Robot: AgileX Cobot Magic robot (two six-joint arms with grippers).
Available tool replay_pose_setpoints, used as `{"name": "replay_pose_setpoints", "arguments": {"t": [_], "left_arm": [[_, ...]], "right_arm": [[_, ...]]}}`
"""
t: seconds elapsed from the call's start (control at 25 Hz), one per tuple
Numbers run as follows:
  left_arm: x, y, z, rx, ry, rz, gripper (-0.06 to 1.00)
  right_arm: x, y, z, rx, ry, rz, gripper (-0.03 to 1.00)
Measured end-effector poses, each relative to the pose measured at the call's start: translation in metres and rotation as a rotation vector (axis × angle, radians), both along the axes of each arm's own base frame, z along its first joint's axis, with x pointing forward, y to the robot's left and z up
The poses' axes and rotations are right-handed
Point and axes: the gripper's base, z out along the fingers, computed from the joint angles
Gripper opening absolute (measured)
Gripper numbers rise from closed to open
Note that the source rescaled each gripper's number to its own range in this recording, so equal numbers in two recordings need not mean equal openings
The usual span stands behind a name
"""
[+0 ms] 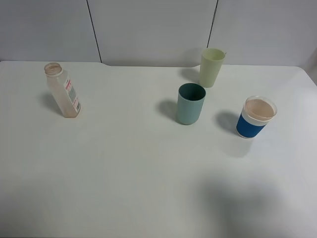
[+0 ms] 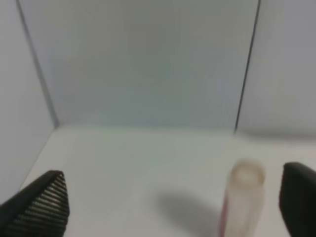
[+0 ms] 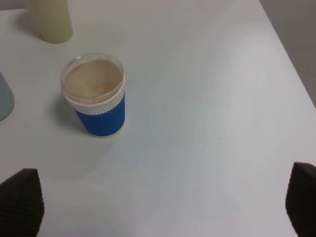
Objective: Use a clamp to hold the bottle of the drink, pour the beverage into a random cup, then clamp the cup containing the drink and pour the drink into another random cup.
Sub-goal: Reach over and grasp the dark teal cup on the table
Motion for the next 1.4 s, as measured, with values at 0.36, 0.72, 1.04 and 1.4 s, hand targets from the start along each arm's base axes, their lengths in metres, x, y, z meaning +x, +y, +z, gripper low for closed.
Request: {"name": "replay_pose_setpoints", "arguments": {"t": [0.36, 0.72, 1.04, 1.4], "left_arm": [[-0.051, -0.005, -0.017, 0.008, 0.233, -0.08, 0.75], [-0.097, 0.002, -0.027, -0.006, 0.2, -0.018, 0.75], [-0.115, 0.011, -0.041, -0.024, 0.292, 0.081, 0.98], [-0.113, 0.007, -0.053, -0.042, 0.365, 0.043, 0.99]], "right_arm": [[0.0, 0.0, 0.0, 0.0, 0.0, 0.0, 0.94], [0.0, 0.0, 0.0, 0.0, 0.0, 0.0, 0.94], [0.0, 0.0, 0.0, 0.0, 0.0, 0.0, 0.94], [0.0, 0.0, 0.0, 0.0, 0.0, 0.0, 0.94]]}}
